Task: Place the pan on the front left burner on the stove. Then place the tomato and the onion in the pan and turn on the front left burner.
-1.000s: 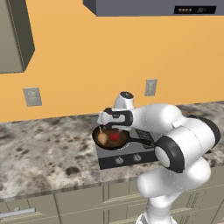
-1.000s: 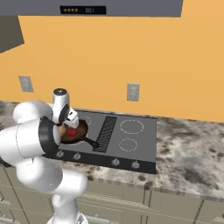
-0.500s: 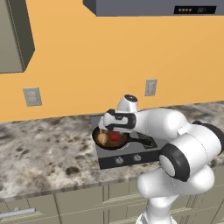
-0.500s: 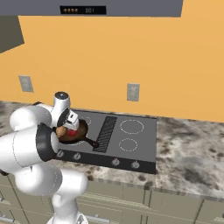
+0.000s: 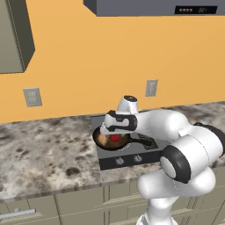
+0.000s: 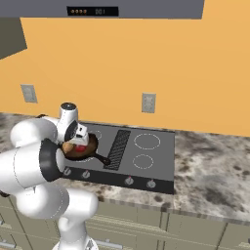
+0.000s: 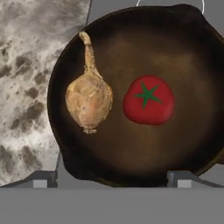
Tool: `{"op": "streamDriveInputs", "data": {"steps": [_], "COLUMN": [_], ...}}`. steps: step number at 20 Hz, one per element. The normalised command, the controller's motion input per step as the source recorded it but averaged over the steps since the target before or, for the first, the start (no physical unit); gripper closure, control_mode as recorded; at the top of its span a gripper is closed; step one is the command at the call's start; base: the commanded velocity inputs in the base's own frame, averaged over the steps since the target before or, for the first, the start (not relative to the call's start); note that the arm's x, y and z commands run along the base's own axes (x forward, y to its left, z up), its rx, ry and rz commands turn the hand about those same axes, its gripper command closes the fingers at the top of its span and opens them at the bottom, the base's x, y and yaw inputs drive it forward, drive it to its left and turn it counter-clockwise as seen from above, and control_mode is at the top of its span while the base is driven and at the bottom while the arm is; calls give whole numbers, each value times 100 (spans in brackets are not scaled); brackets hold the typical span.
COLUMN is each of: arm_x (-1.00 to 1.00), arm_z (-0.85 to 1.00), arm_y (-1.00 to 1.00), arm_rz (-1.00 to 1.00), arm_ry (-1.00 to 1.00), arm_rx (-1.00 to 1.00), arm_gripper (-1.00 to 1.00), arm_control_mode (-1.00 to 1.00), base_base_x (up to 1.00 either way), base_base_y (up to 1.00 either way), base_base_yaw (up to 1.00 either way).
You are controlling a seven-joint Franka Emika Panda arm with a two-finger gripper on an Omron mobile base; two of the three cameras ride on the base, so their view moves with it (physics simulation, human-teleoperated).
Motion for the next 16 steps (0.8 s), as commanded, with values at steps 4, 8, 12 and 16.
{"op": "streamDriveInputs", "data": {"steps": [4, 8, 12, 16], "arm_x": [-16, -28, -51, -19], "arm_z": [-4, -12, -7, -2], "arm_y": [5, 1, 0, 0], "arm_rz": [0, 0, 0, 0], "arm_ry": [11, 15, 6, 12], "arm_rx": [-10, -2, 0, -2], "arm_gripper": [-100, -100, -100, -100], "arm_control_mode": [-100, -100, -100, -100], "base_base_x": [0, 0, 0, 0], "base_base_y": [0, 0, 0, 0], "base_base_yaw": [0, 0, 0, 0]}}
